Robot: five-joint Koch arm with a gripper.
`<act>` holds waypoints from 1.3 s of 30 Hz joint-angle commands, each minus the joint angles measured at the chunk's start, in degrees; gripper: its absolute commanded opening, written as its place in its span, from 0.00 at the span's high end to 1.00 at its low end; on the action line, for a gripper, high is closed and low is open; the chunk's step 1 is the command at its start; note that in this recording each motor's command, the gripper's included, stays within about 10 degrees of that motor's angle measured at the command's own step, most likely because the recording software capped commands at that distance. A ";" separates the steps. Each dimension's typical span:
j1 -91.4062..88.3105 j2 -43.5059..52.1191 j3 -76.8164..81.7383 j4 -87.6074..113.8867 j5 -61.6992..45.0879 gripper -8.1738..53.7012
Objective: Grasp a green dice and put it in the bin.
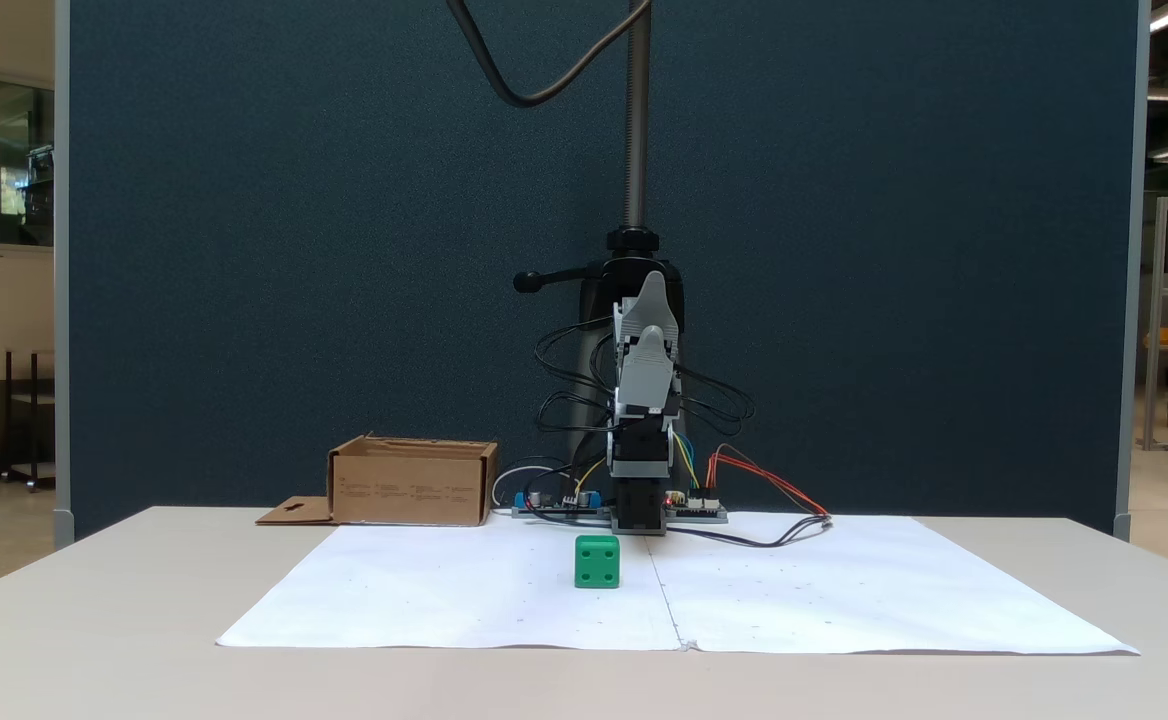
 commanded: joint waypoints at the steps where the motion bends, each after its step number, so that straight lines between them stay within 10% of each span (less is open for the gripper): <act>1: -0.53 6.42 10.09 -10.00 -7.03 0.20; 39: 8.35 -10.55 -75.41 151.50 4.04 0.17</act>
